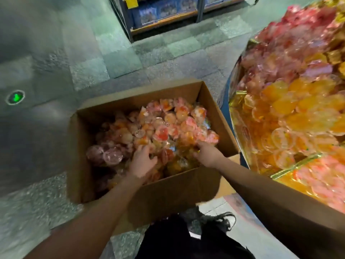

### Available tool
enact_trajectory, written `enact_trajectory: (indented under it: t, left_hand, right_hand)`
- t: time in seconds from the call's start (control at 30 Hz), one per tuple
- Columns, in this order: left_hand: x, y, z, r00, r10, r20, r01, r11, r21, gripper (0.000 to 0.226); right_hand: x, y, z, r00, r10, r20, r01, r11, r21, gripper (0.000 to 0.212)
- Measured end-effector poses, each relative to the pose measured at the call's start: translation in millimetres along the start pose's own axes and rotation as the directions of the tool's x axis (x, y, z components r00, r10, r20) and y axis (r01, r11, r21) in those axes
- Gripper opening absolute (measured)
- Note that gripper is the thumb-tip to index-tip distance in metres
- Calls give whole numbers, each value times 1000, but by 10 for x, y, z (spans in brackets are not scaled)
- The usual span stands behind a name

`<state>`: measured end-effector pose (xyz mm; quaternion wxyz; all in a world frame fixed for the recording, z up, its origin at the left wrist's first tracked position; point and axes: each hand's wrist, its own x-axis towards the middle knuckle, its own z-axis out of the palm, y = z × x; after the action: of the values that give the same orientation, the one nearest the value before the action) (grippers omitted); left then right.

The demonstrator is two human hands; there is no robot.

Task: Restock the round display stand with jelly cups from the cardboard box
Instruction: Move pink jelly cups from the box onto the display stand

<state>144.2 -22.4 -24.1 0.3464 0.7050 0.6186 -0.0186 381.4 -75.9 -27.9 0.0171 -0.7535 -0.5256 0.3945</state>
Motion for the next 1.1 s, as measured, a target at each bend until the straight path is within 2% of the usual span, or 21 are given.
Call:
enact_trajectory:
  t: [0.1,0.17,0.23,0.4,0.5,0.67,0.8,0.87,1.0,1.1]
  left_hand:
    - [186,118,-29,992,124,24,-126,980,154,57]
    - [360,194,12,972,218,85,-234,924,302,62]
    - [554,195,75,952,257,169,-305,856,418,67]
    - [931,106,115,882,336,330,-472,630,617,68]
    - [1064,81,96,871,345,349,-490,577,654,73]
    - [1167,136,73,878,369,305,-478,666,573,61]
    - [1213,194,29,868,411,277,-492,643,587,63]
    - [1250,235,4,872,407,272,-487,664,567,61]
    - [1306,340,-39,908,386,163,-417,793,444,57]
    - [1146,529,-158,951,308,34,-309,938,159,48]
  right_hand:
    - [353,8,-37,991,130,-44,-132,991,-37,57]
    - [543,12,-64,975,206,-80,-208,978,-20,74]
    - [699,2,-85,968,231,-95,-236,971,-36,81]
    - [1089,-87,-174,993,90,-75,-102,980,-171,86]
    - [1277,-82,-192,996,77,-36,-83,963,-257,87]
    - [1407,-34,-197,994,62,-89,-85,955,-285,80]
    - [1427,-19,-214,998,58,-19,-61,971,-232,91]
    - [1397,-21,-215,997,59,-41,-66,977,-202,90]
    - [1227,-20,-235,986,41,-160,-55,994,-90,79]
    - [929,-18,-286,951,106,-290,-65,987,148,80]
